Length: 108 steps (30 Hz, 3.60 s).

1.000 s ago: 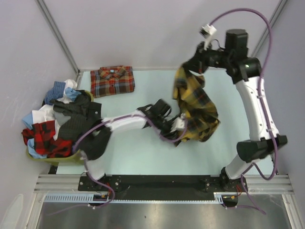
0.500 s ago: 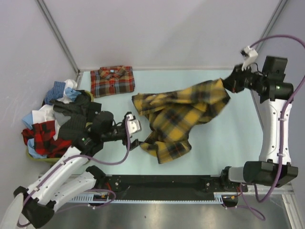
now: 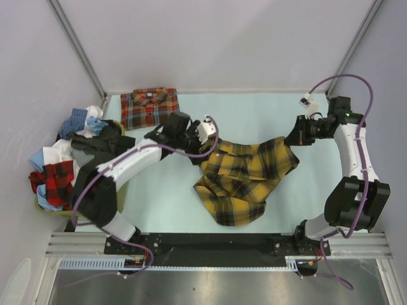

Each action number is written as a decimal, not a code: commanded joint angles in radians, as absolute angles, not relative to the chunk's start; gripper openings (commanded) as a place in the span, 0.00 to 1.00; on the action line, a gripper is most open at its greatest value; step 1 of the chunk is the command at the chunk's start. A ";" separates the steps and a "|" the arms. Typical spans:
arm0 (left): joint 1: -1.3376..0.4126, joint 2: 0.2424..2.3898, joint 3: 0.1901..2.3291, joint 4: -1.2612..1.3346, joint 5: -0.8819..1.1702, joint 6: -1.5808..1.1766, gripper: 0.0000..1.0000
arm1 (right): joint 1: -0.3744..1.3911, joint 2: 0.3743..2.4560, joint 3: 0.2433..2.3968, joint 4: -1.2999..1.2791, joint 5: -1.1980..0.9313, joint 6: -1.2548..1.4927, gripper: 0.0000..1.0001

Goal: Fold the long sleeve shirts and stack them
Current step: Flatten the shirt out

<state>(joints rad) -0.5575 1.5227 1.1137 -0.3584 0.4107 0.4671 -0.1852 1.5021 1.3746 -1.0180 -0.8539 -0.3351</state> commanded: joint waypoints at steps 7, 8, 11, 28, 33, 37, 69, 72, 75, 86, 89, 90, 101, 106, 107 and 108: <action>-0.525 1.835 1.488 -0.721 0.377 1.007 0.78 | -0.282 1.473 1.422 -1.040 -0.893 -0.359 0.00; -0.525 1.821 1.474 -0.726 0.382 1.046 0.78 | -0.285 1.473 1.419 -1.040 -0.894 -0.357 0.00; -0.531 1.819 1.443 -0.715 0.368 1.118 0.82 | -0.291 1.485 1.417 -1.035 -0.899 -0.357 0.00; -0.621 1.718 1.013 -0.005 0.150 1.138 0.83 | -0.377 1.577 1.470 -1.045 -0.910 -0.357 0.00; -0.629 1.746 1.015 0.136 0.057 1.097 0.76 | -0.379 1.588 1.471 -1.048 -0.911 -0.359 0.00; -0.627 1.724 1.019 0.146 0.055 1.112 0.67 | -0.379 1.598 1.482 -1.054 -0.913 -0.359 0.00; -0.255 1.790 1.373 -0.833 0.321 0.914 0.00 | -0.157 1.646 1.393 -0.888 -0.548 -0.550 0.81; -0.255 1.798 1.377 -0.838 0.319 0.914 0.00 | -0.045 1.536 1.309 -0.776 -0.519 -0.603 0.81; -0.255 1.809 1.376 -0.842 0.310 0.920 0.00 | 0.110 1.522 1.292 -0.701 -0.465 -0.606 0.81; -0.255 1.792 1.368 -0.838 0.316 0.923 0.00 | 0.291 1.814 1.474 -0.693 -0.407 -0.646 0.83; -0.255 1.790 1.365 -0.831 0.316 0.923 0.00 | 0.290 1.894 1.509 -0.712 -0.417 -0.655 0.80; -0.255 1.790 1.367 -0.830 0.316 0.920 0.00 | 0.290 1.911 1.516 -0.715 -0.426 -0.655 0.73; -0.253 1.779 1.345 -0.815 0.298 0.922 0.00 | 0.011 2.034 1.868 -0.645 -0.675 -0.185 0.00; -0.255 1.796 1.368 -0.822 0.299 0.904 0.00 | -0.069 2.109 1.923 -0.563 -0.707 0.002 0.51; -0.255 1.799 1.385 -0.824 0.301 0.896 0.00 | -0.074 2.109 1.921 -0.589 -0.701 -0.035 0.74; -0.253 1.805 1.393 -0.828 0.302 0.893 0.00 | -0.089 2.096 1.908 -0.621 -0.716 -0.034 0.76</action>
